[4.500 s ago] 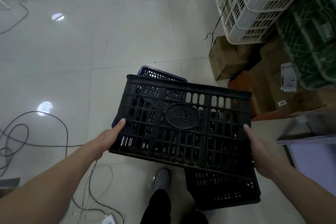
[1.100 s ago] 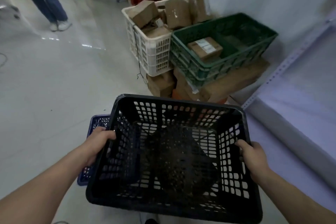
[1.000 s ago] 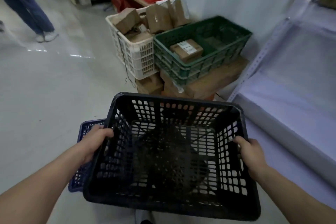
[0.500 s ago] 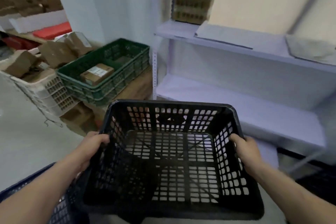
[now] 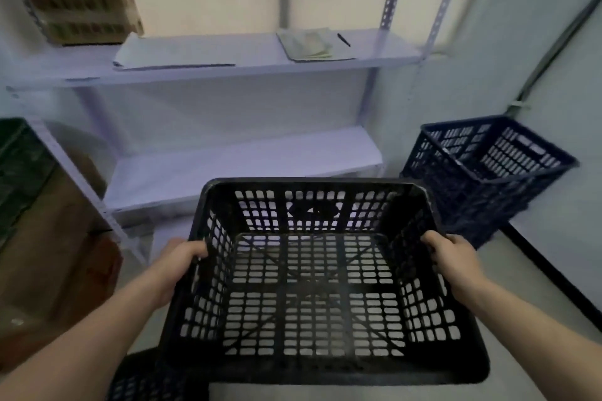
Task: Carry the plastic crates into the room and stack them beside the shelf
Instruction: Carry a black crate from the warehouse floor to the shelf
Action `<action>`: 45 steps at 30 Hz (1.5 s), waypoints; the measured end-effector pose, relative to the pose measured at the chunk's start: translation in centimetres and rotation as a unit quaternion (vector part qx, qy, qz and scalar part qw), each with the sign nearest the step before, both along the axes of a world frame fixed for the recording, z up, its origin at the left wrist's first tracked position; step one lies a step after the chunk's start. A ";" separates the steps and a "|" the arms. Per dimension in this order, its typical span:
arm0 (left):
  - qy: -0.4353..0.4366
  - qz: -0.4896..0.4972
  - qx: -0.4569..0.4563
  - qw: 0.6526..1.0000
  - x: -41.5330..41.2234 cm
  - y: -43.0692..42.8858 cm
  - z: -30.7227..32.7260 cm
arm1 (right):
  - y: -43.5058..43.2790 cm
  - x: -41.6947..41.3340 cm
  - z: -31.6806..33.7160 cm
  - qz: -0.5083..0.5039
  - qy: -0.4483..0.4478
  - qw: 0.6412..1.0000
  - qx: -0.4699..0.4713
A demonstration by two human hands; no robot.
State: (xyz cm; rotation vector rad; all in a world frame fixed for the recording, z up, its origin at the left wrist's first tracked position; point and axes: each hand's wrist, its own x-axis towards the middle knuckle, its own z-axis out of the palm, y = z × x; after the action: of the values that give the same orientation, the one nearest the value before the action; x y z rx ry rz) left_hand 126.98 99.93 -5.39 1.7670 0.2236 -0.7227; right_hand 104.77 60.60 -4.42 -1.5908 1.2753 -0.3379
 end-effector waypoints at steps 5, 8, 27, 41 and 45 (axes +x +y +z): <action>-0.005 -0.104 0.008 0.995 -1.1 -10.7 0.2 | -5.8 -7.9 -0.1 -0.104 0.004 0.995 -0.005; 0.001 -0.154 0.011 0.988 -2.5 -17.1 0.0 | -9.4 -12.5 -0.4 -0.156 -0.001 0.988 0.001; 0.041 -0.253 0.057 0.965 -12.5 -47.8 -2.0 | -33.9 -27.3 -0.2 -0.222 0.005 0.975 0.001; 0.101 -0.315 0.060 0.942 -14.5 -67.9 -5.8 | -49.4 -31.1 -1.2 -0.286 0.073 0.954 -0.046; 0.135 -0.336 0.092 0.928 -14.6 -71.6 -7.4 | -53.4 -32.2 -1.6 -0.286 0.110 0.950 -0.058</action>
State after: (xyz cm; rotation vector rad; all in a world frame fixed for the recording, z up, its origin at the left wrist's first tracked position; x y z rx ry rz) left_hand 112.40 28.34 -12.83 1.9263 -0.1527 -1.4827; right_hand 72.61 7.18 -6.02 -1.3520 1.9206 -0.6156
